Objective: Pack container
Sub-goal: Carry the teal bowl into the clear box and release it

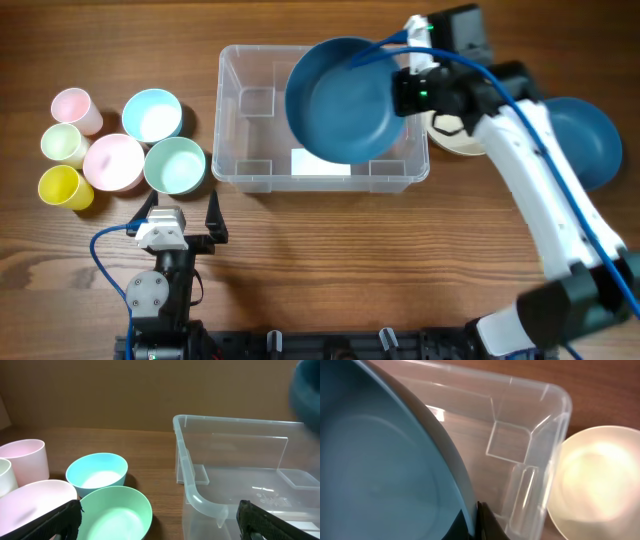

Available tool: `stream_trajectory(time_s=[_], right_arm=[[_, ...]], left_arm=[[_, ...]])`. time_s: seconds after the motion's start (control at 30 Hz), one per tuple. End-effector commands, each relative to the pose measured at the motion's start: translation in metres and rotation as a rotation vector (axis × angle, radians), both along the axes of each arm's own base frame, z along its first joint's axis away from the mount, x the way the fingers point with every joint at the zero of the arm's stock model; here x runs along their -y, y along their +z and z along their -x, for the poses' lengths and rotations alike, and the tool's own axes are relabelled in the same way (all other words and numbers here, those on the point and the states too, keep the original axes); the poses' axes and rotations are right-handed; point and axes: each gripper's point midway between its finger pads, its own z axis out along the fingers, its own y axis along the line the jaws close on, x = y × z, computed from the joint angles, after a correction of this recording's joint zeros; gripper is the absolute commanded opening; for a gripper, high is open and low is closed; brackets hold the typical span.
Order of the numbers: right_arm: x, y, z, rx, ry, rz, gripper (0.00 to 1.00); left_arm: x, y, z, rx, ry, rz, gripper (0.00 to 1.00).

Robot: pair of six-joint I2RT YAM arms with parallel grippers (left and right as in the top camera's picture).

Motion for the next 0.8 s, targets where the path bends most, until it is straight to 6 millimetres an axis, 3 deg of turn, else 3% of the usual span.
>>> stream_trajectory(time_s=[0.0, 0.2, 0.43, 0.77], right_arm=[[0.002, -0.018, -0.019, -0.008, -0.049, 0.038, 0.04], [-0.002, -0.049, -0.027, -0.048, -0.007, 0.086, 0.04], [-0.013, -0.054, -0.026, -0.005, 0.122, 0.230, 0.04], [-0.017, -0.072, -0.025, -0.020, 0.150, 0.319, 0.04]], left_arm=[[0.003, -0.004, 0.000, -0.004, -0.015, -0.018, 1.00], [0.003, -0.004, 0.000, -0.004, -0.015, -0.018, 1.00], [0.003, -0.004, 0.000, -0.004, -0.015, -0.018, 1.00], [0.003, -0.004, 0.000, -0.004, -0.015, -0.018, 1.00]])
